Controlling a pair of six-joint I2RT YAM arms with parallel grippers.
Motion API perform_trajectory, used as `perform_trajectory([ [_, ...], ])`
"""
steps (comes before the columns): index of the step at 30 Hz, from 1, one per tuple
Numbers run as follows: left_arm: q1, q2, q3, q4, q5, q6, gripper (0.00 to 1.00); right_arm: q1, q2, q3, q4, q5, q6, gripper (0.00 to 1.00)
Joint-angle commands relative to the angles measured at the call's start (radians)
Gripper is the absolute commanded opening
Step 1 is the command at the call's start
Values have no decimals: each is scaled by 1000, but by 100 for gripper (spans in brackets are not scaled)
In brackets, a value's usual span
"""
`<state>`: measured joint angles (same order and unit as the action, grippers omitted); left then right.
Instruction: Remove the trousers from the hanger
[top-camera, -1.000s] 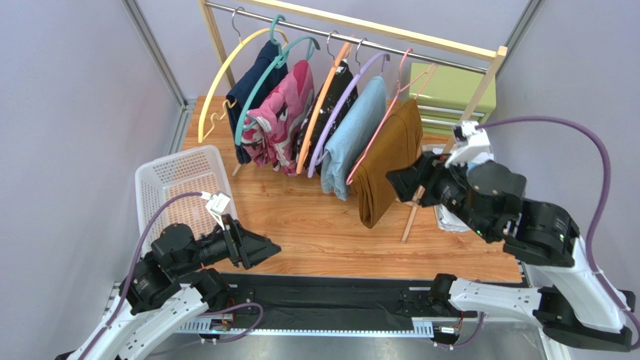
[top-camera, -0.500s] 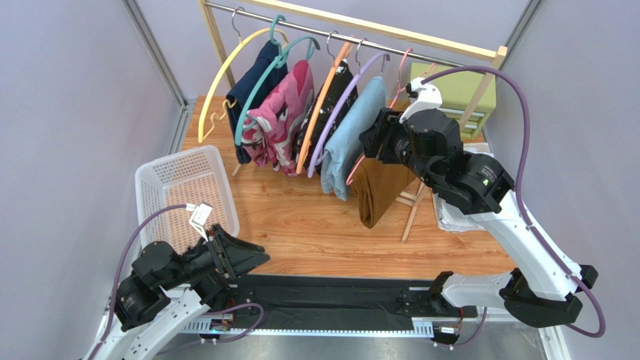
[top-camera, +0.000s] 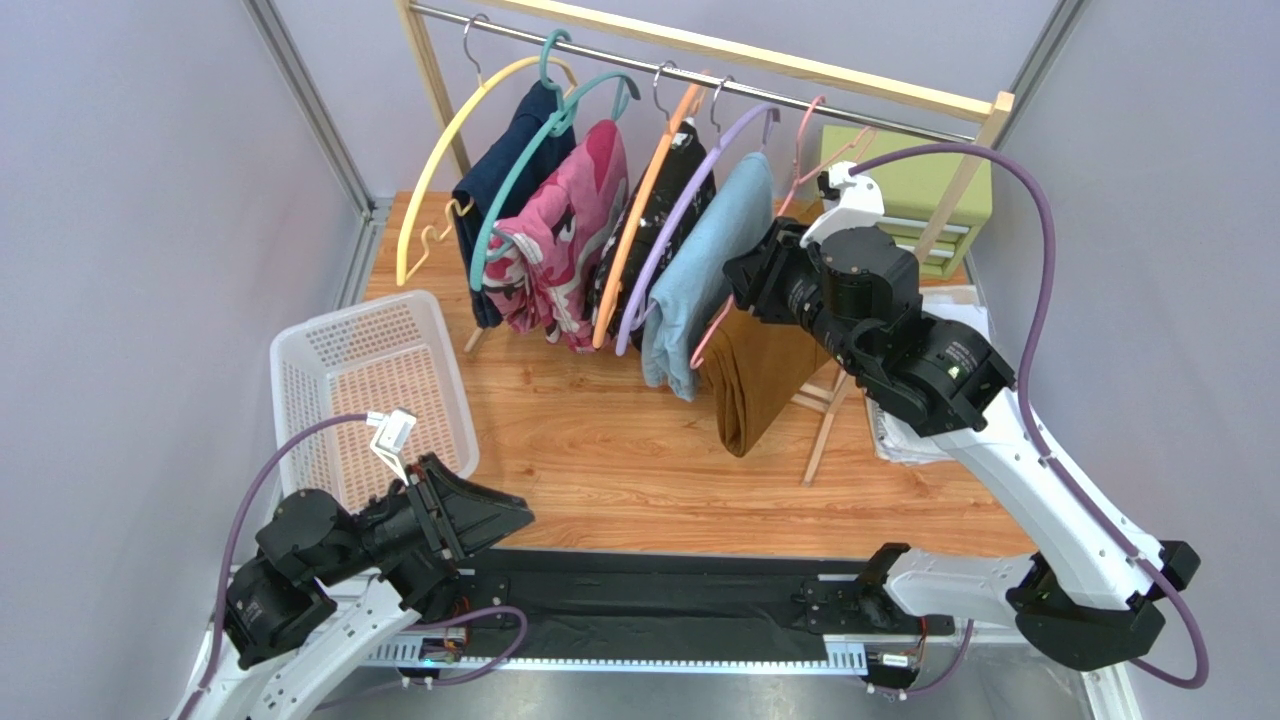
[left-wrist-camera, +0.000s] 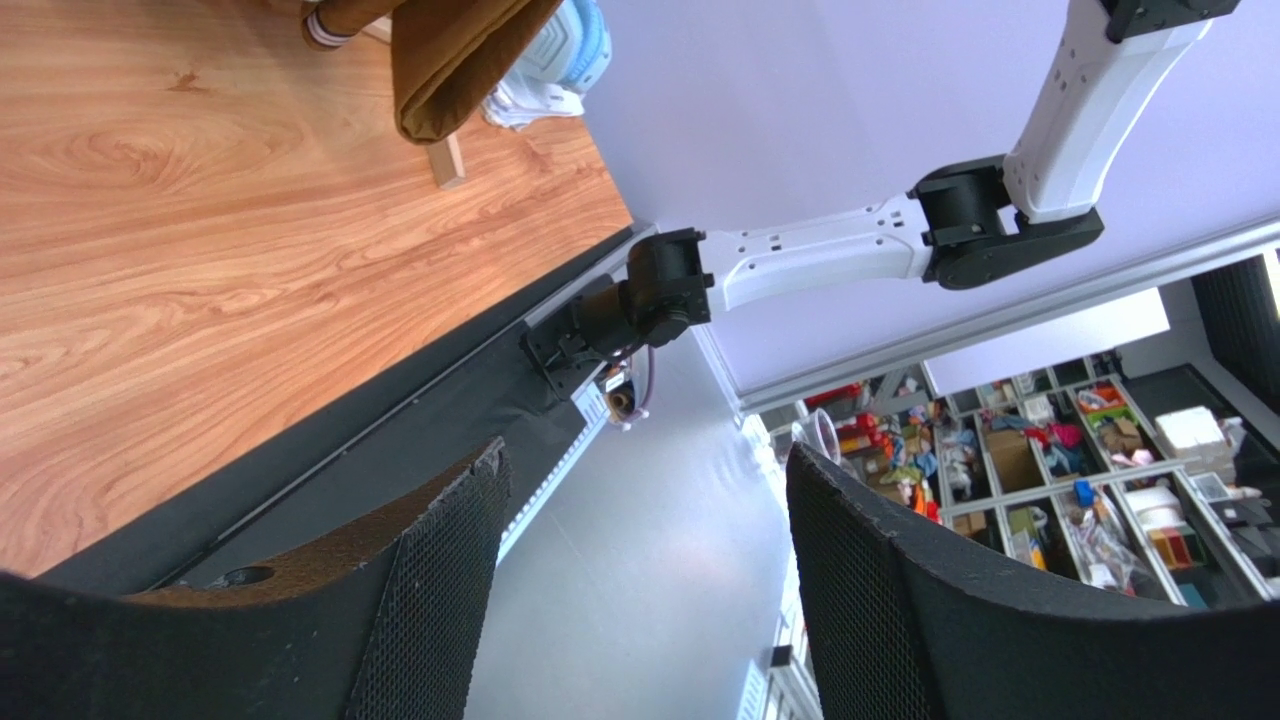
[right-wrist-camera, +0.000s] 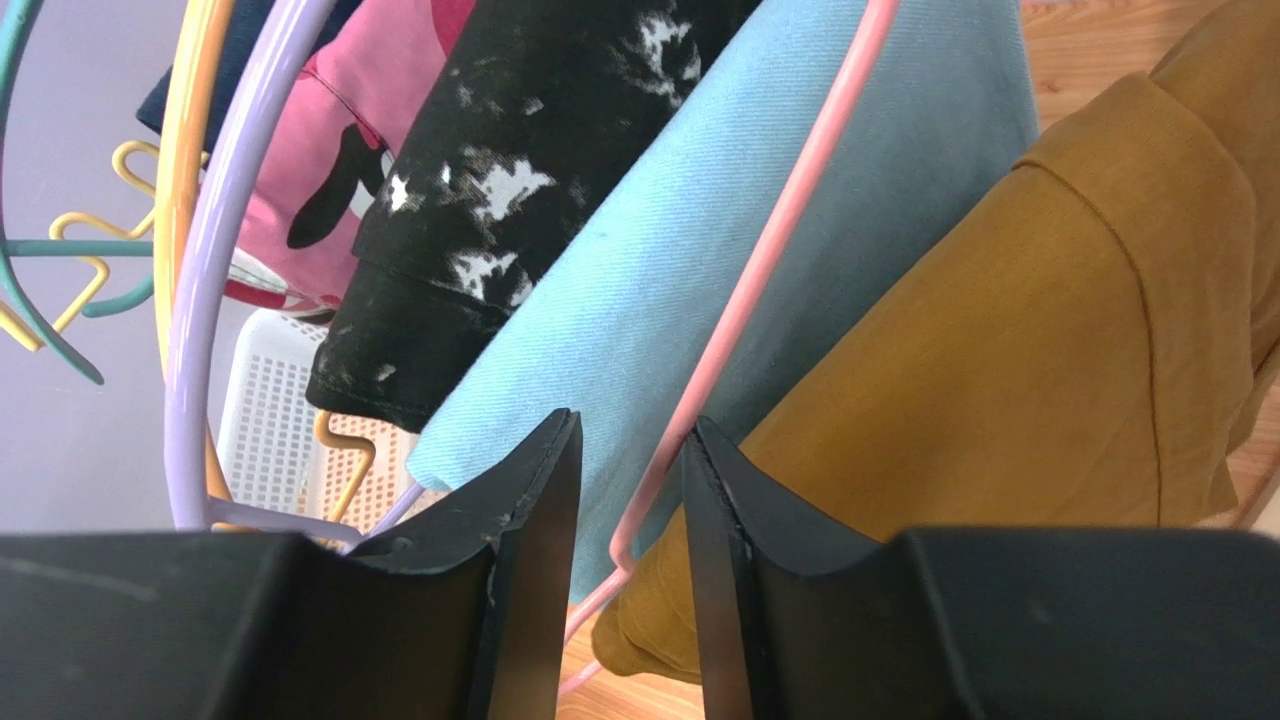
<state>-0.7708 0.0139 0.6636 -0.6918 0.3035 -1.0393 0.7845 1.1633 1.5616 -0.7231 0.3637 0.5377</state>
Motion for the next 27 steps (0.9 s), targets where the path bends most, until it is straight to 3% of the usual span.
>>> perform_trajectory([
  [1,-2,-6,41,9,-1,-11,73,-5,-25,-17,149,-19,-5,33],
  [8,-4,-5,50,-12,-6,-5,70,-8,-33,-69,244,-13,-82,26],
  [15,-2,-45,59,-46,-20,-1,68,-10,-42,-101,303,-32,-149,13],
  [19,-2,-45,64,-54,-20,2,68,-17,-56,-120,312,-49,-179,0],
  [27,-4,-38,64,-54,-20,2,66,-24,-116,-189,392,-137,-267,0],
])
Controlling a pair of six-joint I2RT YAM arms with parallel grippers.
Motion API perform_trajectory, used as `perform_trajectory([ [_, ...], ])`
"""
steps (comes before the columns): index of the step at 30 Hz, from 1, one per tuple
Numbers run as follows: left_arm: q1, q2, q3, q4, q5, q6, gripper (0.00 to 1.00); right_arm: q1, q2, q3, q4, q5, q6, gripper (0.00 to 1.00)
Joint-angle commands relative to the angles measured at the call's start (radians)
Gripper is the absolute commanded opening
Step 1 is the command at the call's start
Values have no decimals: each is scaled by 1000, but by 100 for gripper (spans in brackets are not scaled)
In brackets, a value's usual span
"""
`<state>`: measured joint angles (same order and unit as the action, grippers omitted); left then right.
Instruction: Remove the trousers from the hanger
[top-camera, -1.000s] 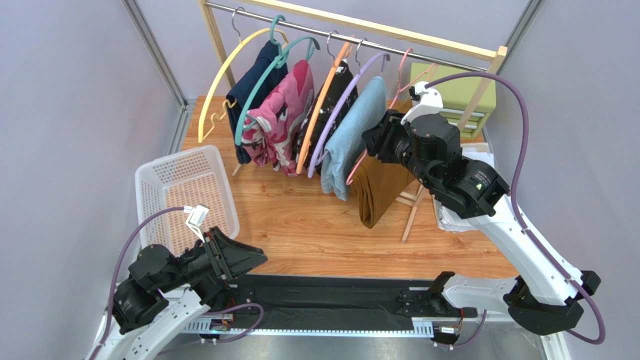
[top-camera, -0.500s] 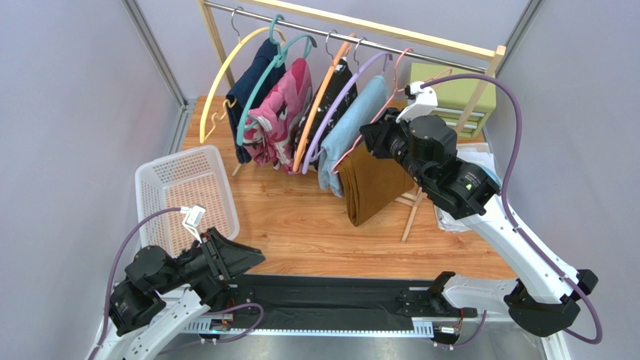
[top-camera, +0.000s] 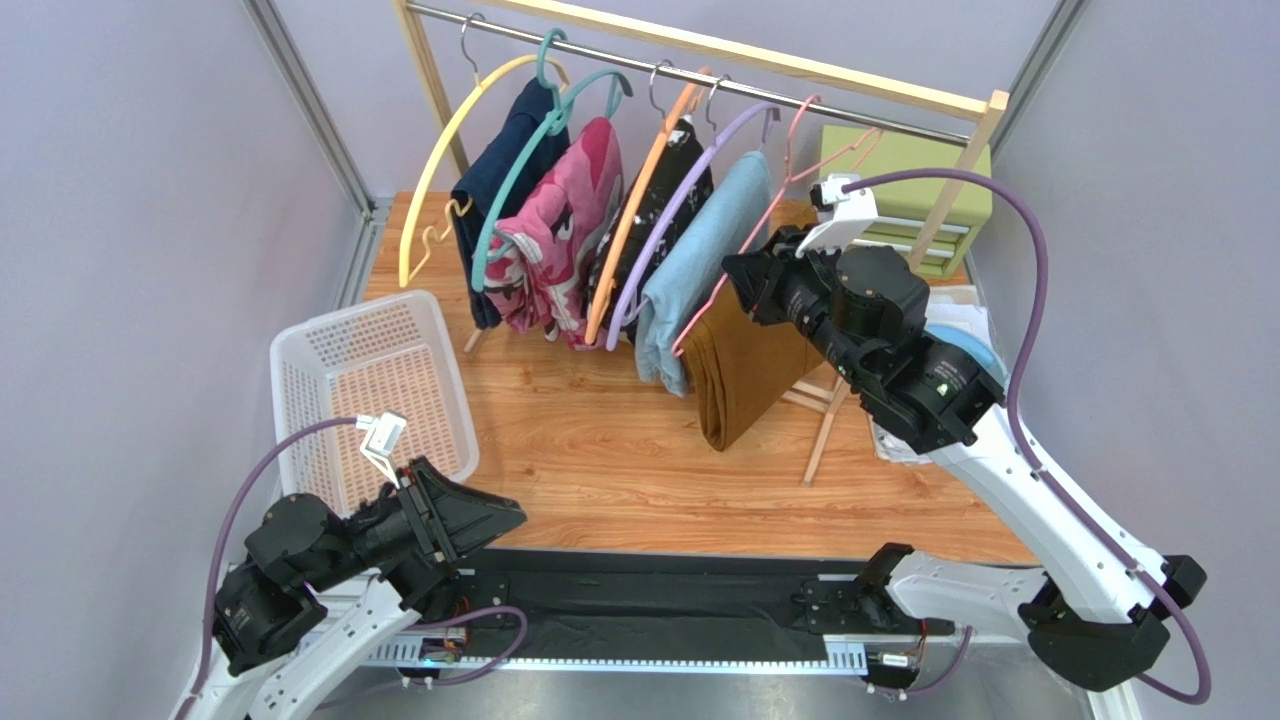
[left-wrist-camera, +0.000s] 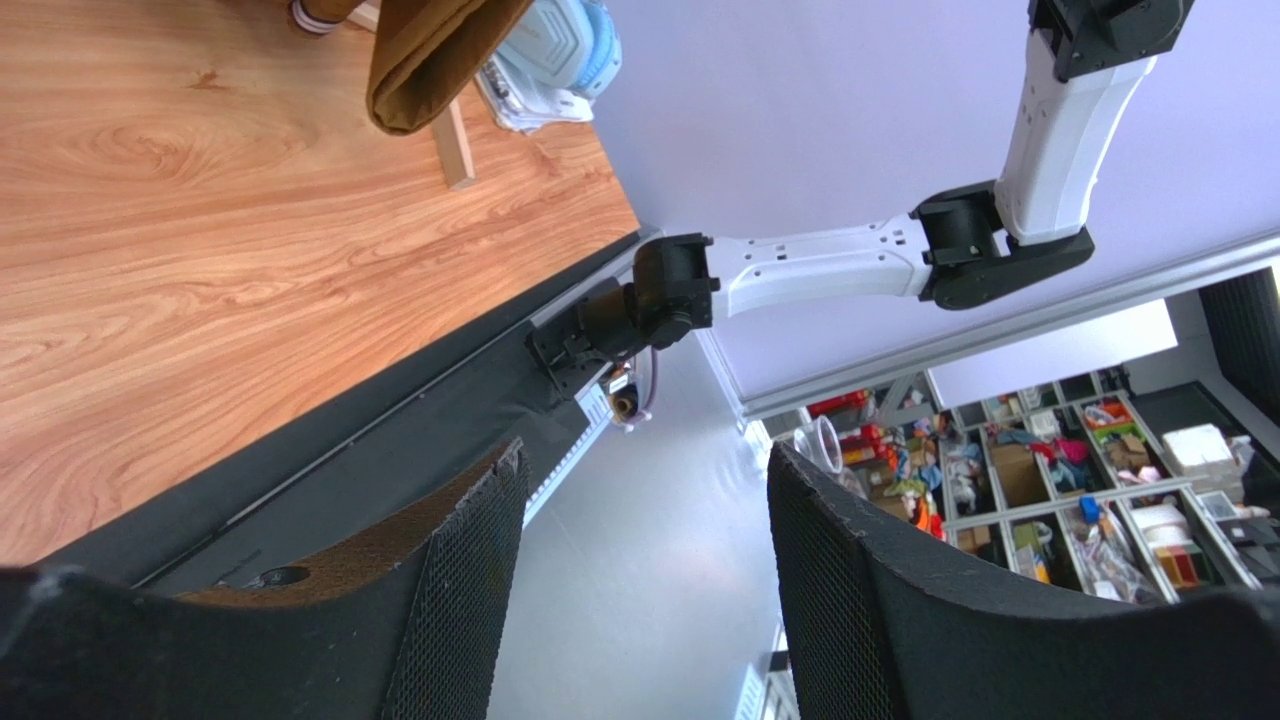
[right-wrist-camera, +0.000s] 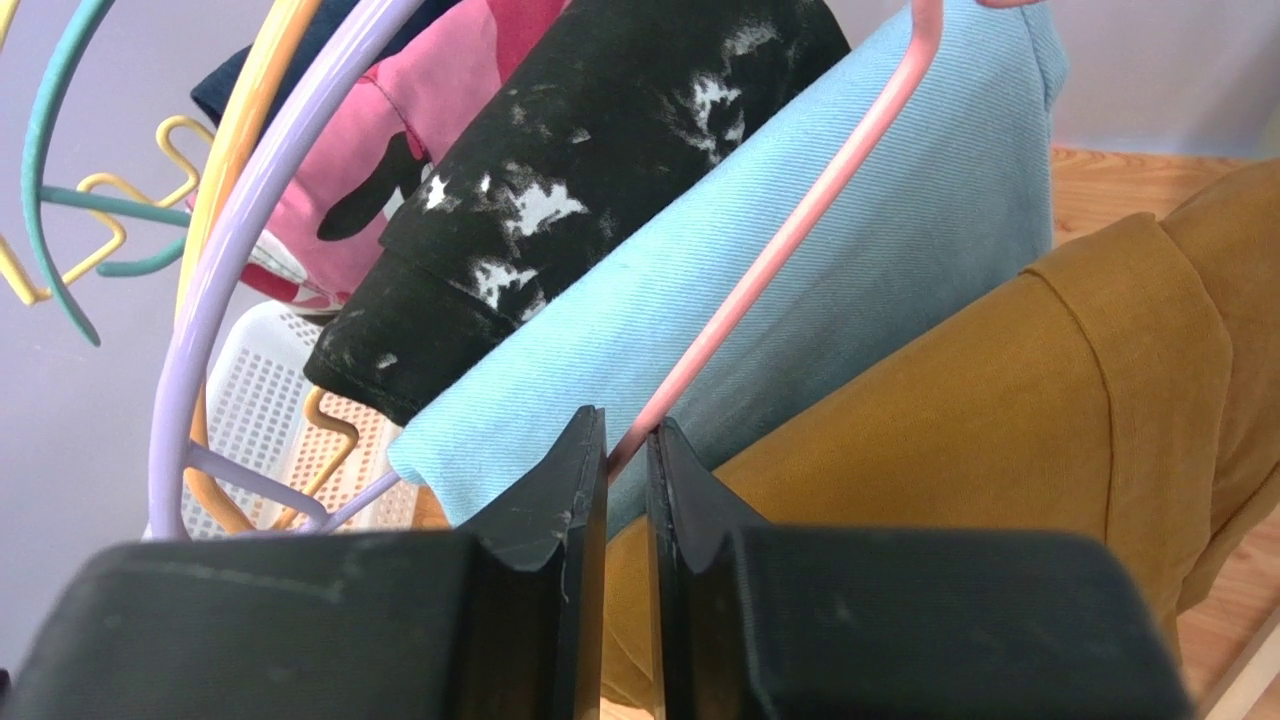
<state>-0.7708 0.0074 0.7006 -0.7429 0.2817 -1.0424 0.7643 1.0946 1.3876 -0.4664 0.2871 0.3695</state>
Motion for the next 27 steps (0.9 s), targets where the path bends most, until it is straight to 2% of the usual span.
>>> perform_trajectory([
  [1,-4,-29,27,-3,1,5,65,-2,-55,-18,144,-86,-115,0],
  [6,-2,-32,27,-6,2,4,65,-3,-76,-25,184,-157,-228,0],
  [10,-2,-34,23,-10,-1,4,65,-3,-84,-35,205,-157,-285,0],
  [22,-2,-30,23,-15,-1,4,64,-3,-99,-68,348,-180,-345,0],
  [27,-2,-29,27,-24,2,7,64,-3,-113,-98,420,-186,-431,0],
])
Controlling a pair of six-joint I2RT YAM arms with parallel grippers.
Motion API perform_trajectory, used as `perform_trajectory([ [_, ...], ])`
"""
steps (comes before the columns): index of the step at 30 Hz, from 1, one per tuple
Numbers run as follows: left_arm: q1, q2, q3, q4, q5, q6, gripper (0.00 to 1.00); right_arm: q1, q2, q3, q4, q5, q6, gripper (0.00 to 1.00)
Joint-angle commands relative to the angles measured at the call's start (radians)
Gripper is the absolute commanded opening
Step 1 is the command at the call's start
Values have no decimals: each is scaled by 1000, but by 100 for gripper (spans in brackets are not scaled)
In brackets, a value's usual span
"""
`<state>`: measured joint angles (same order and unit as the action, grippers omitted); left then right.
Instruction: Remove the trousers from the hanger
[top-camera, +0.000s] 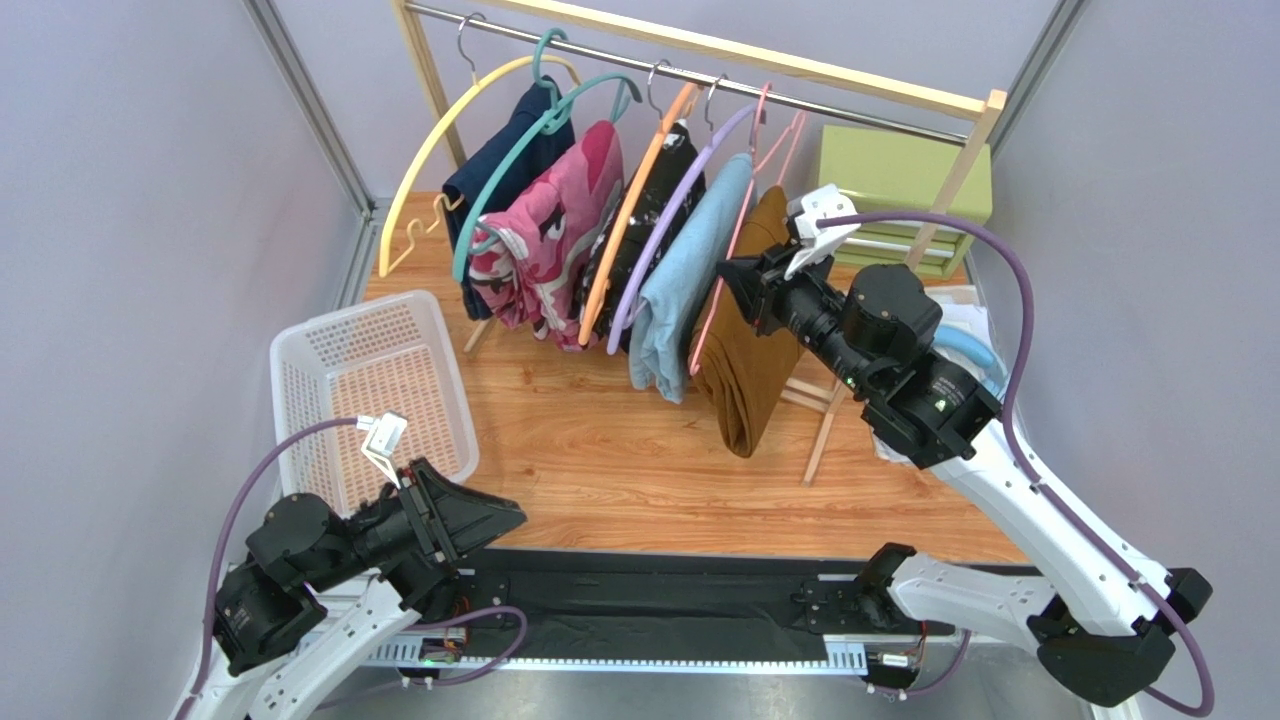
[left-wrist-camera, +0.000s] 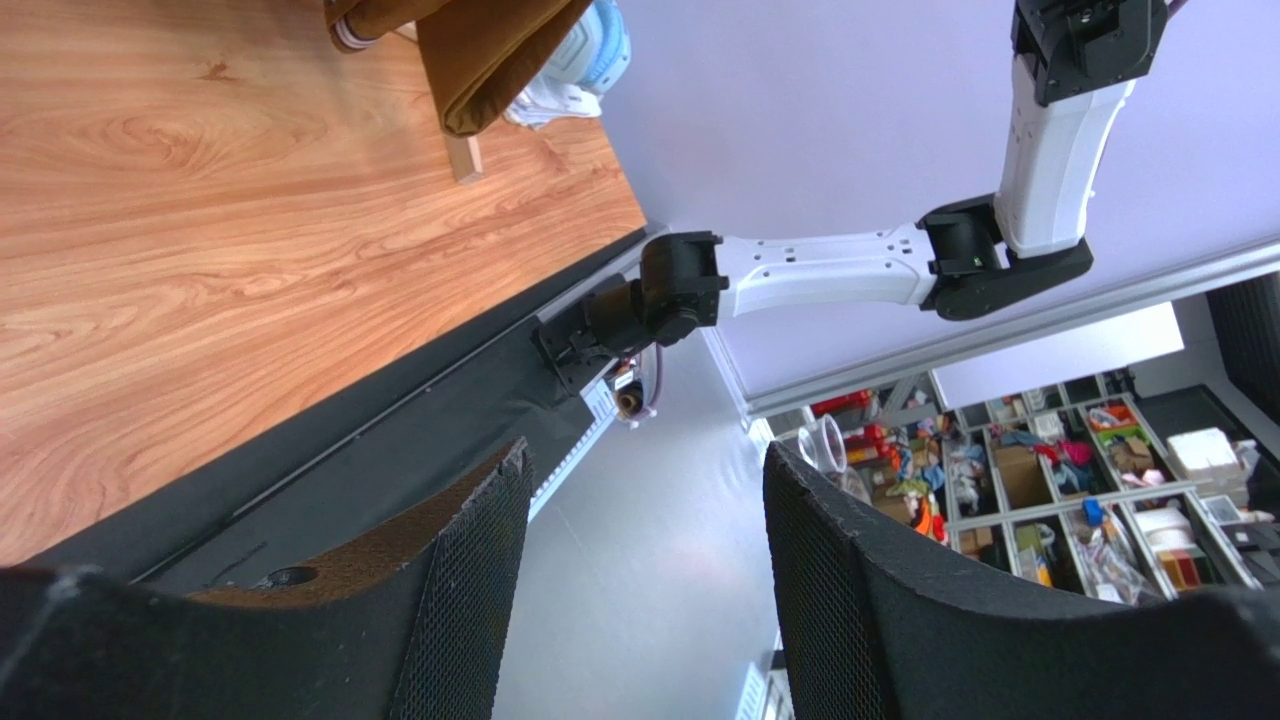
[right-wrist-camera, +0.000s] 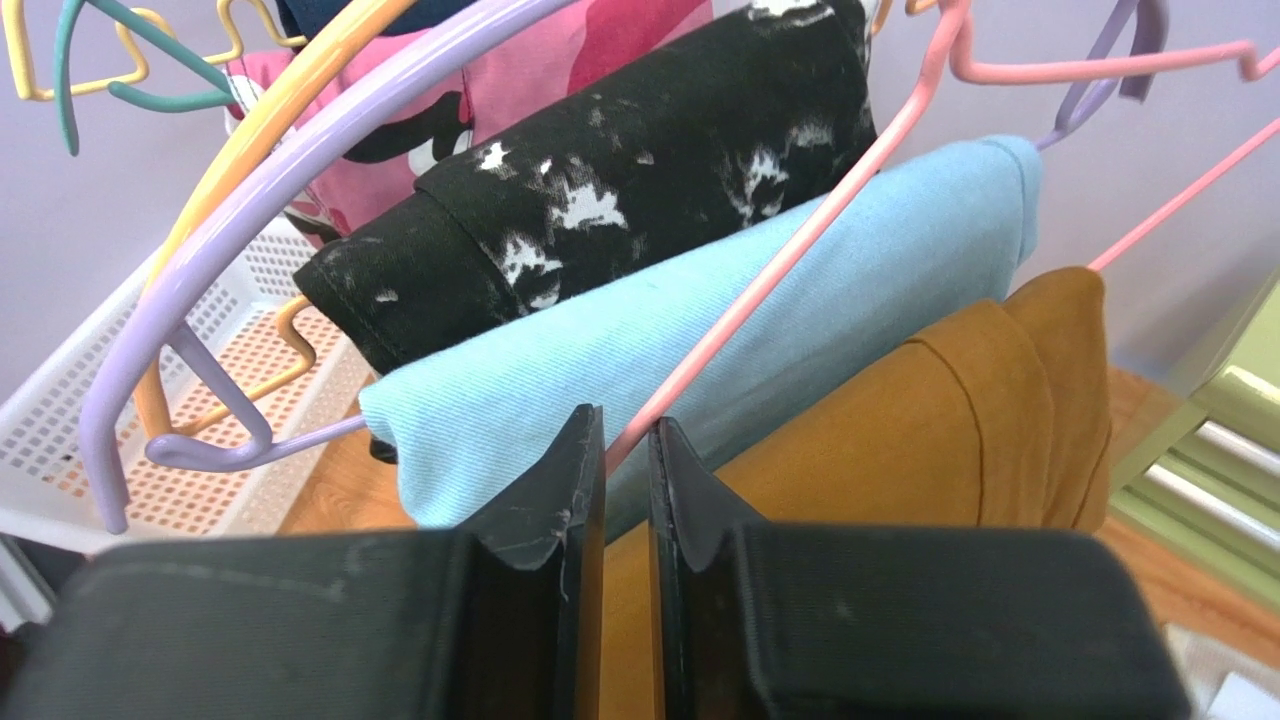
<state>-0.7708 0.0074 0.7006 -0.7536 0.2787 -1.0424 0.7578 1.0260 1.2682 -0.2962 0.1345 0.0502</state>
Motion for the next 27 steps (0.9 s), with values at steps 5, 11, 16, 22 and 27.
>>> perform_trajectory([
  [5,-4,-26,27,-20,1,8,64,3,-44,5,317,-35,-148,0],
  [11,-2,-15,34,-18,2,15,64,3,-55,-6,356,-44,-153,0],
  [16,-4,-17,34,-20,7,13,64,3,-49,61,191,71,-57,0],
  [22,-4,2,19,-15,16,4,64,5,-35,120,-80,174,164,22],
  [27,-2,29,17,-1,31,4,65,5,-57,69,-46,143,186,65],
])
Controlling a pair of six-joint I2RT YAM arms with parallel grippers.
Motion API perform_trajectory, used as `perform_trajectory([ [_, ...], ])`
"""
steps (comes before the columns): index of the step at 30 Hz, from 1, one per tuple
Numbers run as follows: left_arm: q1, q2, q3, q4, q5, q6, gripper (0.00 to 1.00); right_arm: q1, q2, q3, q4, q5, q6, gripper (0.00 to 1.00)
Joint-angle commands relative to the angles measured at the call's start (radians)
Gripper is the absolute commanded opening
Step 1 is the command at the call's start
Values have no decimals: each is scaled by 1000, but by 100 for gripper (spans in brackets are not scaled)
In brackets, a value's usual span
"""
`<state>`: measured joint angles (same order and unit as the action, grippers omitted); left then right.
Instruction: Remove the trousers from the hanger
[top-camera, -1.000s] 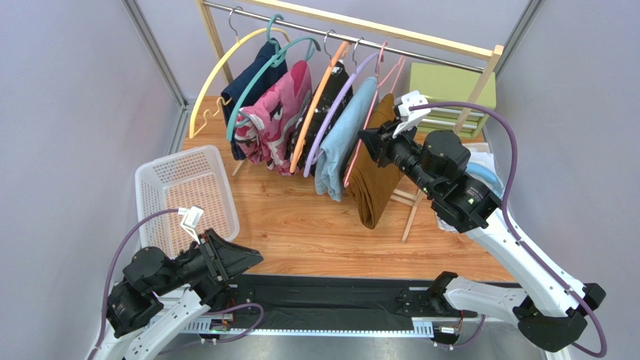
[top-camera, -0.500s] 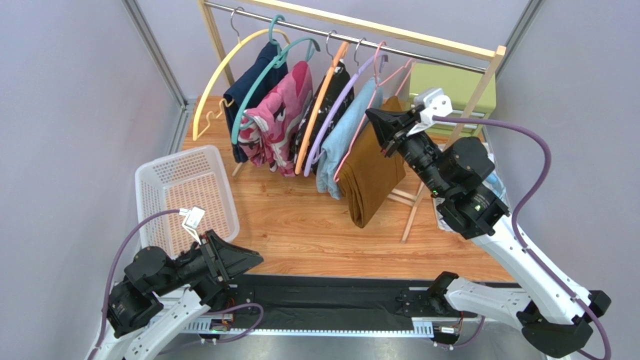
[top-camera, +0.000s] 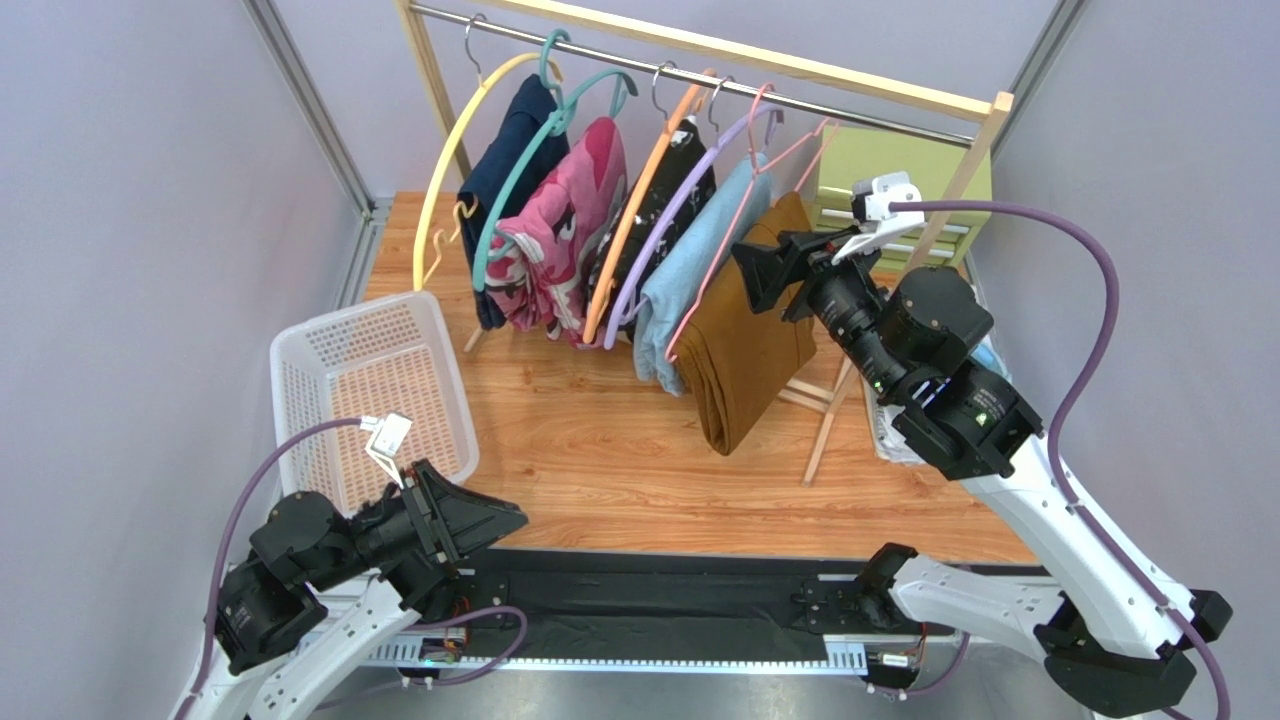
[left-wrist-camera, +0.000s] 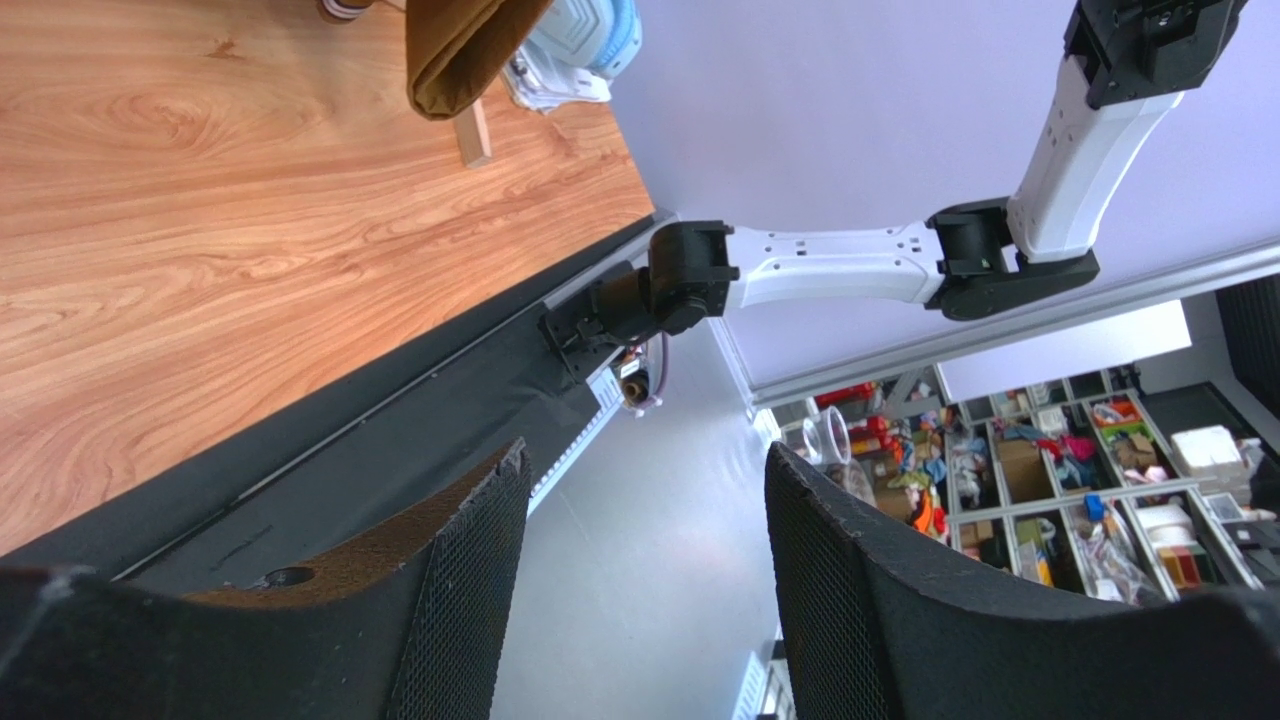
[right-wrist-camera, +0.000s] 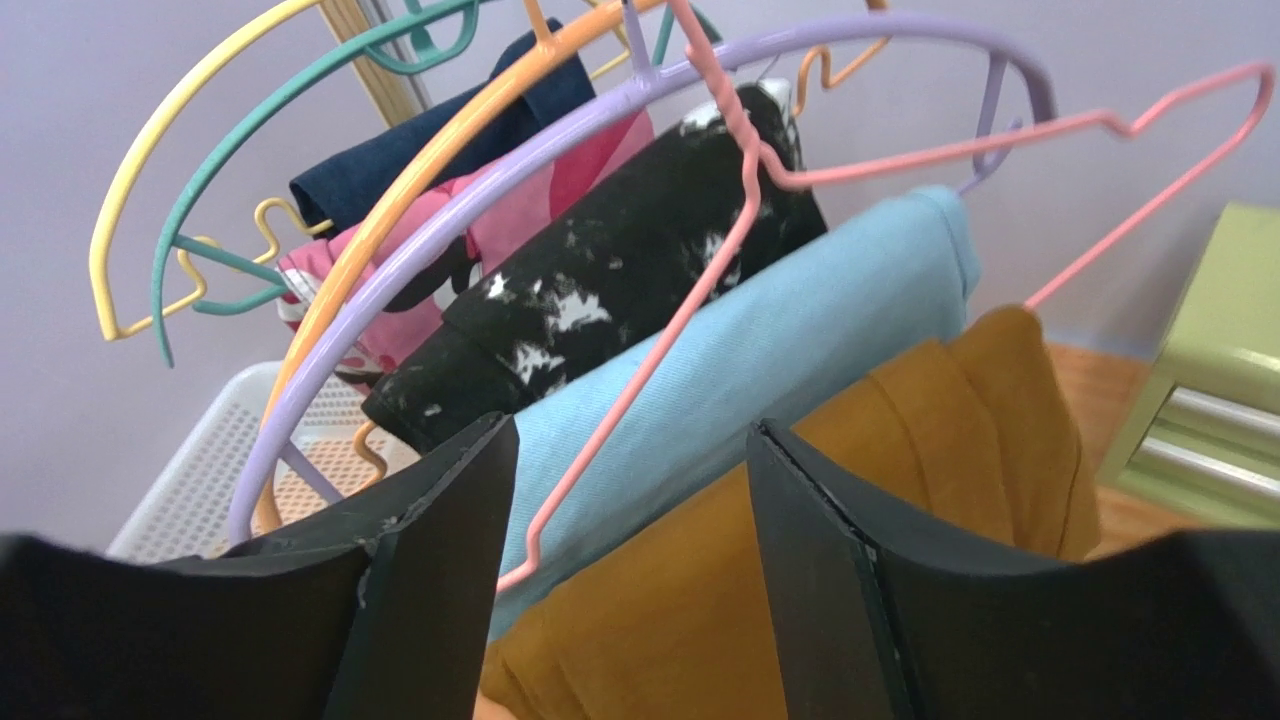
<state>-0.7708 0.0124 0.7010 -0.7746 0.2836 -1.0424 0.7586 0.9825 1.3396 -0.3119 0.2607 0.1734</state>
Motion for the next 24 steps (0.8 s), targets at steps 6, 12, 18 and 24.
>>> perform_trajectory([
  [6,-4,26,18,21,29,2,66,2,60,39,-15,25,37,66],
  [12,-4,15,22,8,22,-4,66,-2,153,89,25,37,17,64],
  [18,-2,8,31,-17,16,-1,66,-117,196,90,80,-95,147,54],
  [24,-4,-5,37,-40,6,-2,66,-131,182,53,152,-169,146,38],
])
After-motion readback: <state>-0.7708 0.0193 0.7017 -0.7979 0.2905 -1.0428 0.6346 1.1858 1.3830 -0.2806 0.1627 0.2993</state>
